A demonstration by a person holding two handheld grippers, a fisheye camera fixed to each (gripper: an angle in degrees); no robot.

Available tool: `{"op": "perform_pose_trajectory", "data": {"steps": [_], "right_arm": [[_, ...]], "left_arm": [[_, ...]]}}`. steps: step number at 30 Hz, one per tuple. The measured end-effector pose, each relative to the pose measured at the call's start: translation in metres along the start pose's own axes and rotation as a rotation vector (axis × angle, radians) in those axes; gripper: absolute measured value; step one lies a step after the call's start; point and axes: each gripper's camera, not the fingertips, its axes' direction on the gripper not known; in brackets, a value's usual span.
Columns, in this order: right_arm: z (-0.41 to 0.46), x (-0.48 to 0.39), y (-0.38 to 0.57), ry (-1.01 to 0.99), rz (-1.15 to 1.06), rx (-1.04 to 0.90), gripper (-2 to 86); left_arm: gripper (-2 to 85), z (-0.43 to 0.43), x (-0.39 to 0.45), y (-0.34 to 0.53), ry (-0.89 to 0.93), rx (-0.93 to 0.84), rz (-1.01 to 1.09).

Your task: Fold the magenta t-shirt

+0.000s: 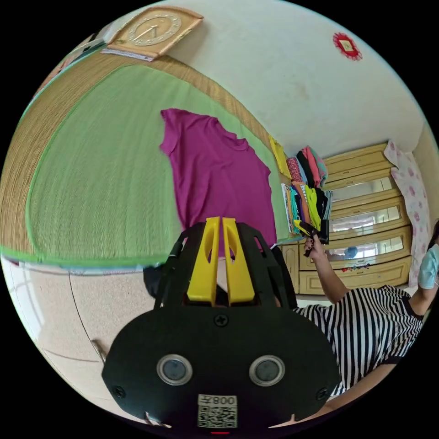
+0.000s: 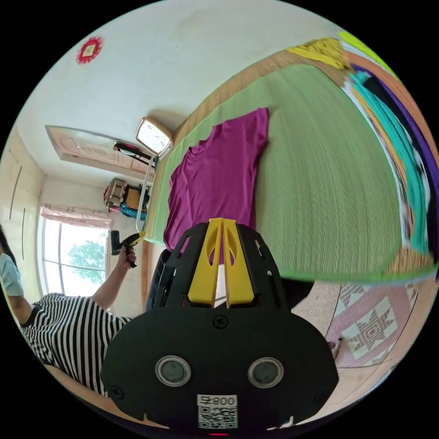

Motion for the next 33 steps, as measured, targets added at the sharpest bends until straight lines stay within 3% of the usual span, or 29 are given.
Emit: {"op": "perform_pose_trajectory", "data": {"steps": [13,19,30,33], "right_arm": [[0.190,-0.105,-0.293,0.296,-0.317,-0.102,0.0],[0.248,-0.096,-0.337,0.494,-0.309,-0.143,0.0],[0.256,-0.100,-0.393,0.495,-0.266,-0.083,0.0],[0.250,-0.103,-0.391,0.445,-0.274,-0.064,0.0]], "left_arm": [[0.2,0.131,0.005,-0.273,-0.177,-0.022,0.105],[0.1,0.173,-0.010,-0.334,-0.311,-0.085,0.114],[0.1,0.191,-0.007,-0.409,-0.355,-0.059,0.168],[0.2,0.173,-0.004,-0.405,-0.279,0.007,0.198]]}}
